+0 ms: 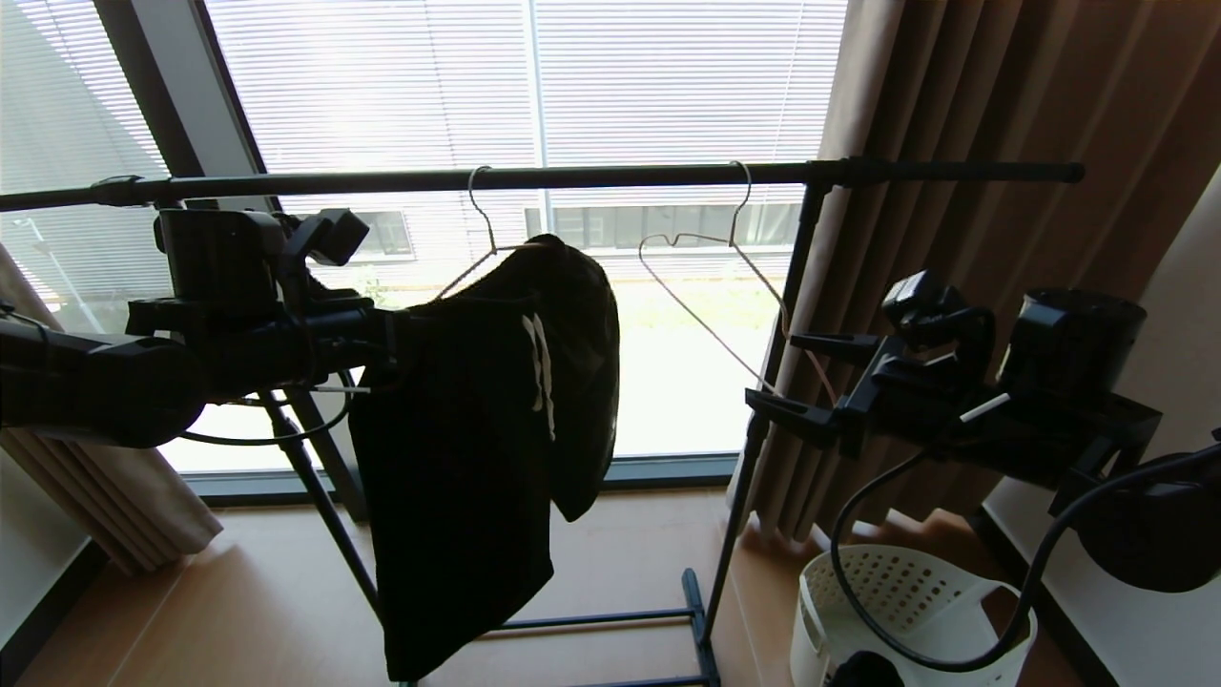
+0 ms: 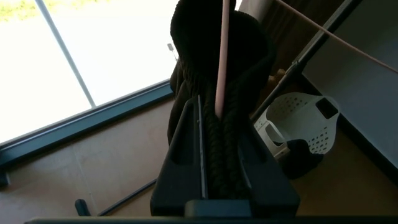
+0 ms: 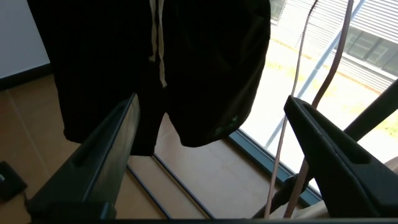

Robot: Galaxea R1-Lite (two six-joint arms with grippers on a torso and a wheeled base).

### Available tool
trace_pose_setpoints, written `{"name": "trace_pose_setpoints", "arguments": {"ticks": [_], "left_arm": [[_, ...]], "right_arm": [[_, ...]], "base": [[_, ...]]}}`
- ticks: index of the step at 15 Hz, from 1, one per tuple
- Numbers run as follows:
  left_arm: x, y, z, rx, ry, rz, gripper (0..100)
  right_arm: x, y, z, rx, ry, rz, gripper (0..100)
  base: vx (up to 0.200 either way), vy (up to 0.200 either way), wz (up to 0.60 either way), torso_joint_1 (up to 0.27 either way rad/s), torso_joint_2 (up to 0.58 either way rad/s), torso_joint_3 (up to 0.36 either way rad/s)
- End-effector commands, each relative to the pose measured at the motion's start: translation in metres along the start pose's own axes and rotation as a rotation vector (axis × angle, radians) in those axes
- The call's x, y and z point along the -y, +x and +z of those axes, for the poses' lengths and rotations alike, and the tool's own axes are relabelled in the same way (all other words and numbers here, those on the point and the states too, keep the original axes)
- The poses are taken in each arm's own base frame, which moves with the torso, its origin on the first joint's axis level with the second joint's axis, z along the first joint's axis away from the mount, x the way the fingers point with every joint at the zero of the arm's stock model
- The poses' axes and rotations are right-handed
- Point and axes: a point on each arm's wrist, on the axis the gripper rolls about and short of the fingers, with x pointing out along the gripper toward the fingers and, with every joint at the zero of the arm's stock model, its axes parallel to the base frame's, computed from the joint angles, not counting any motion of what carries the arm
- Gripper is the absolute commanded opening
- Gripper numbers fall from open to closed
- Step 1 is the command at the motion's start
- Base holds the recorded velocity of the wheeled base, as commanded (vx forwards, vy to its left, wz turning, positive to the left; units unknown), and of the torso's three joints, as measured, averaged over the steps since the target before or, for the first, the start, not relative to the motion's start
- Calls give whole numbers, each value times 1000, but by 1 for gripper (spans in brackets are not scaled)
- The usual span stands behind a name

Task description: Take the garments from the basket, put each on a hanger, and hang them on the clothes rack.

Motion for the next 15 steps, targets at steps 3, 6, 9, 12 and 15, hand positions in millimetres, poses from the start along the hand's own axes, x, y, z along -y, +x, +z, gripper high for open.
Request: {"name": "trace_pose_setpoints", "arguments": {"ticks": [3,6,9,12,15], "left_arm": [[4,-4,-5,-15,6,-7,100],[16,-16,-4,-14,35,-20,100],[28,-36,-8,-22,72,-29,100],[48,-69,-3,13,94,-16,100],[77,-130,-11,14,99,-29,100]], "right_arm": [[0,1,-1,-1,-1,2,100],[0,1,0,0,-1,2,100],[0,1,1,3,-3,2,100],[0,0,2,6,-5,0,100],[-15,-10,20,45,-32,-39,100]], "base": [[0,0,0,0,0,0],[0,0,0,0,0,0],[0,0,0,0,0,0],[0,0,0,0,0,0],[0,0,0,0,0,0]]}}
